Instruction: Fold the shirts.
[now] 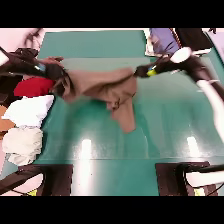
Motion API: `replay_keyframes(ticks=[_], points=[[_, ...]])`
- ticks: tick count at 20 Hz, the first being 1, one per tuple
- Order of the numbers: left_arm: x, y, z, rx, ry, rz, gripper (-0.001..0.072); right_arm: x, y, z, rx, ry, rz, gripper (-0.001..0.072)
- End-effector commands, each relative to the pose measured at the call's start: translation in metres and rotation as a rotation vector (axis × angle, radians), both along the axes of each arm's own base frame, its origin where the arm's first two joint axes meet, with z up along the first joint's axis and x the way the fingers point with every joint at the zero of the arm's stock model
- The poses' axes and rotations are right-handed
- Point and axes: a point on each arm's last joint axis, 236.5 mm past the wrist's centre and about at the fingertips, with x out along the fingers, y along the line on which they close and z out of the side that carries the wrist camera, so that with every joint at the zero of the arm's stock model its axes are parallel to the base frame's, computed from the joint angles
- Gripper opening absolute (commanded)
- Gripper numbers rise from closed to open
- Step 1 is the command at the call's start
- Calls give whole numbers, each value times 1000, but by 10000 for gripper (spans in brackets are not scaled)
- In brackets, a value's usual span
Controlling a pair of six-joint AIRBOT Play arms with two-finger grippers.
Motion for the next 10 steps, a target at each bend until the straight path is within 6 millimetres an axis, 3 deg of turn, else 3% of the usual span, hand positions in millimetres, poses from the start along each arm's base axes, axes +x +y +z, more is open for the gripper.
replay_keyframes(ticks=[1,3,5,8,10], points=[[-41,2,116,-6,-259,-22,28,-49,-42,152,21,-318,-39,11],[-79,3,174,-11,-397,-37,28,-103,-64,230,31,-501,-74,10],[-116,2,213,-27,-502,-51,28,-149,-81,280,29,-643,-113,10],[-150,-6,238,-70,-566,-87,28,-196,-99,318,33,-754,-183,10],[-152,-10,226,-66,-520,-111,28,-206,-103,319,35,-740,-201,10]])
